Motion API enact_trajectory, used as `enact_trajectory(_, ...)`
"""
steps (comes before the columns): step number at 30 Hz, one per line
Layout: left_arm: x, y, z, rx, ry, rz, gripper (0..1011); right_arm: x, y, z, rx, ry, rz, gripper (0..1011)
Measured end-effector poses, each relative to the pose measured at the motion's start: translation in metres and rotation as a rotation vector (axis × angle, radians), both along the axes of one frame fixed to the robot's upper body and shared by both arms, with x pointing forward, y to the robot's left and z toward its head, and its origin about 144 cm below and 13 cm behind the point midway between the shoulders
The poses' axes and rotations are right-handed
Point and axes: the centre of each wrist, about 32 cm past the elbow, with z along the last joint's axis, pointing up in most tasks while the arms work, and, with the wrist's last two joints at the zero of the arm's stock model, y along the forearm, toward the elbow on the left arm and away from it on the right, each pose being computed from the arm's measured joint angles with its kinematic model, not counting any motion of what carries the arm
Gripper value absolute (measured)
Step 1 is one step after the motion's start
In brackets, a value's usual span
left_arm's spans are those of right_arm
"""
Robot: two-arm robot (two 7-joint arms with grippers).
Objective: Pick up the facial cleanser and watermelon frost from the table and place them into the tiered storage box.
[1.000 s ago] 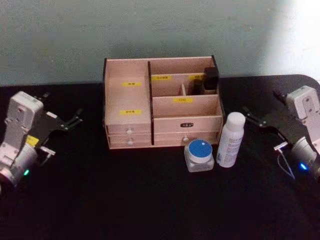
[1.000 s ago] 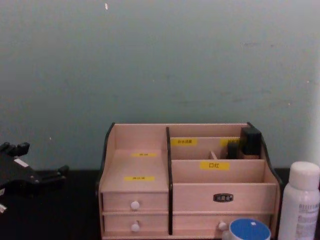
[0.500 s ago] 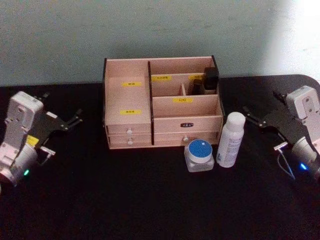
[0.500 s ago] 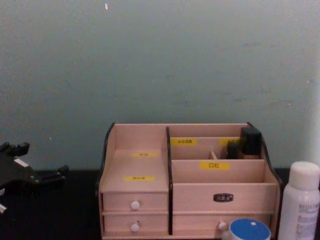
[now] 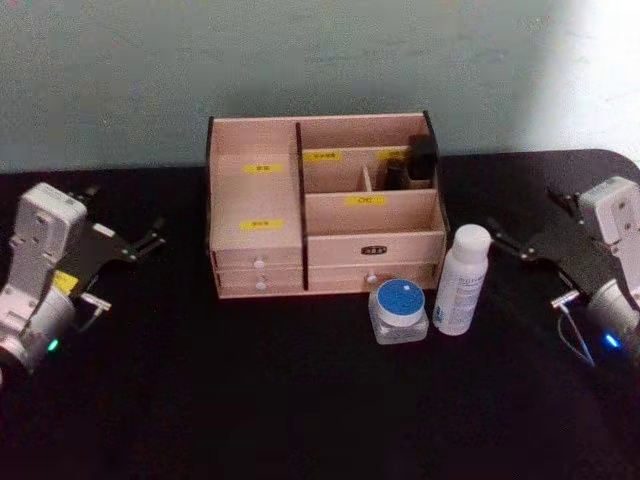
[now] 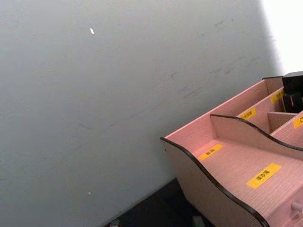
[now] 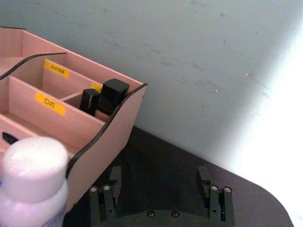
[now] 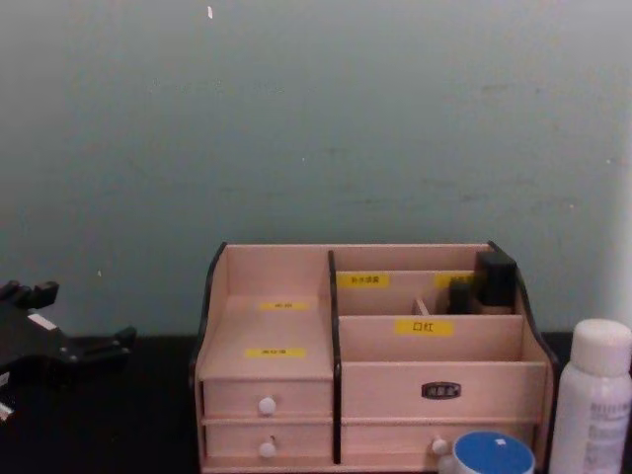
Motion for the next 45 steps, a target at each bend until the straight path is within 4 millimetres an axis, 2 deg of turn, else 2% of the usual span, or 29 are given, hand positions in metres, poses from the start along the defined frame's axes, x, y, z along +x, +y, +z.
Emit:
enact_trajectory(4, 0.0, 0.0, 0.0, 0.0, 0.0, 0.0, 1001, -0.008, -0.002, 0.0, 0.0, 0.011, 0.004, 1003)
enact_trajectory(17, 0.0, 0.0, 0.0, 0.0, 0.0, 0.0, 1001, -0.053, -0.011, 0.008, -0.008, 0.074, 0.022, 1002)
enact_trajectory(26, 0.0, 0.0, 0.0, 0.0, 0.0, 0.0, 1001, -0.082, -0.014, 0.019, 0.073, 0.156, 0.145, 1002)
enact_trajectory(32, 0.0, 0.0, 0.0, 0.0, 0.0, 0.0, 1001, -0.082, -0.011, 0.019, 0.158, 0.187, 0.208, 1002)
enact_trajectory(45, 0.0, 0.0, 0.0, 0.0, 0.0, 0.0, 1001, -0.061, 0.007, 0.005, 0.234, 0.208, 0.221, 1002)
